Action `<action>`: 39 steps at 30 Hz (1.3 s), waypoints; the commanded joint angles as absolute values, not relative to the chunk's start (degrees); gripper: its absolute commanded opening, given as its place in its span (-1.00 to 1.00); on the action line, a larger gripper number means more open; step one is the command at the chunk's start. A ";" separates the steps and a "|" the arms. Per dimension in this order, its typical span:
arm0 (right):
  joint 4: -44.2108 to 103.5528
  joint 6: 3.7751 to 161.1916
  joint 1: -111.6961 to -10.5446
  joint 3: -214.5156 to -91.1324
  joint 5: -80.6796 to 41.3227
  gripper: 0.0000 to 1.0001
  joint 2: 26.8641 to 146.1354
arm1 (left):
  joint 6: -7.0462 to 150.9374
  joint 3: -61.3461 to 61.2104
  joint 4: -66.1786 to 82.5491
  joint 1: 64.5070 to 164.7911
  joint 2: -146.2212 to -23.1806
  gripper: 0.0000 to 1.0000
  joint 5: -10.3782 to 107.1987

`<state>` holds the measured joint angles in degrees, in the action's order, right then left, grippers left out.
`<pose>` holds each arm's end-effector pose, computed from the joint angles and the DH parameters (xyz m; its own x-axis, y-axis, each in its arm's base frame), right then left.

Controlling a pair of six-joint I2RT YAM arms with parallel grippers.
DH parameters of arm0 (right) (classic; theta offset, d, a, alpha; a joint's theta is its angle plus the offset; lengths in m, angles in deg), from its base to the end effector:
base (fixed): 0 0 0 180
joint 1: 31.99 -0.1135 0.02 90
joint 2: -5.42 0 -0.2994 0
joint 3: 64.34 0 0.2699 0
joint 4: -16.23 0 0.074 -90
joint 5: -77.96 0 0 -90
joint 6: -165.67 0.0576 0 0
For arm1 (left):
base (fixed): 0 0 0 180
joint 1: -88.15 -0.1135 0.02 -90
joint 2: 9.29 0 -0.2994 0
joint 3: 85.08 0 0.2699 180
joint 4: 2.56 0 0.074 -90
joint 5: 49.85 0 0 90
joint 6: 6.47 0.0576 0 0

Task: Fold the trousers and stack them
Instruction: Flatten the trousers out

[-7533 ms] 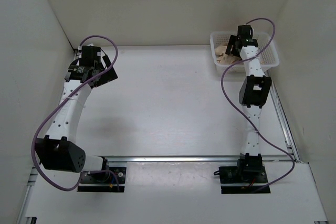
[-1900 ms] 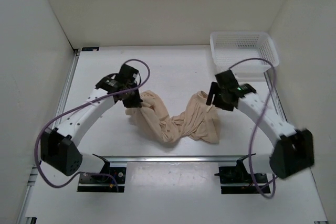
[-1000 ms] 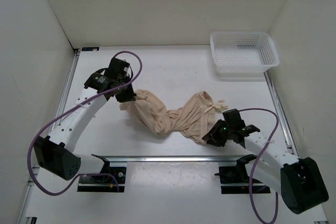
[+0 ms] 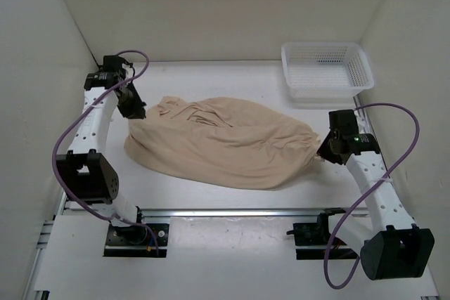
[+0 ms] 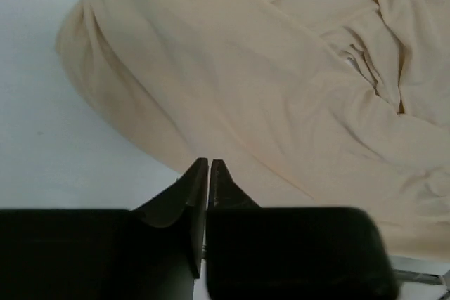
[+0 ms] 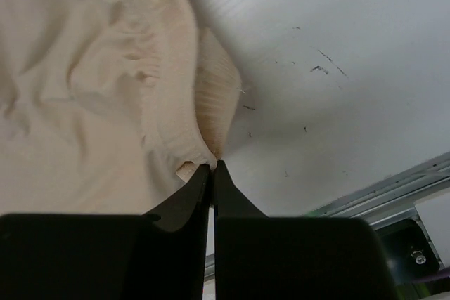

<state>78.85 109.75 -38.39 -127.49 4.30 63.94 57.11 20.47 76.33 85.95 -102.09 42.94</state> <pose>0.2017 0.0063 0.2810 -0.6748 0.4654 -0.5727 0.5063 0.8566 0.0994 0.3509 0.0107 0.3518 -0.8101 -0.4759 -0.3424 -0.4233 0.8789 -0.2198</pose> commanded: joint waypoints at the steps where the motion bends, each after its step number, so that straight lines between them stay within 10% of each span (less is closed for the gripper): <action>1: 76.98 108.10 -38.15 -129.22 4.93 -0.99 61.76 | 58.75 15.06 72.78 84.64 -93.76 -0.76 43.31; 5: 76.45 108.10 -37.62 -129.75 4.40 -0.99 64.21 | 56.29 -0.03 68.22 84.63 -92.26 -0.79 47.61; 9: 76.45 107.57 -37.62 -130.28 3.78 -0.99 64.22 | 53.13 -9.80 67.51 79.74 -89.46 0.85 45.86; 11: 76.45 107.05 -37.62 -130.28 3.17 -0.99 63.60 | 52.07 -12.90 66.64 77.52 -89.45 0.86 46.39; 17: 76.45 107.05 -37.62 -129.75 0.97 -0.99 63.60 | 49.78 -14.32 62.42 72.25 -99.18 0.39 47.36; 25: 76.98 107.05 -37.09 -129.23 -0.96 -0.99 61.94 | 47.94 -10.11 56.87 70.31 -109.74 0.36 45.69; 30: 76.98 107.05 -36.56 -128.08 -1.49 -0.99 61.93 | 47.23 -5.36 56.87 70.31 -114.40 -0.79 46.04; 39: 73.11 104.76 -31.03 -141.84 -3.78 -0.99 72.46 | 52.49 31.62 73.18 71.54 -118.36 -0.79 44.29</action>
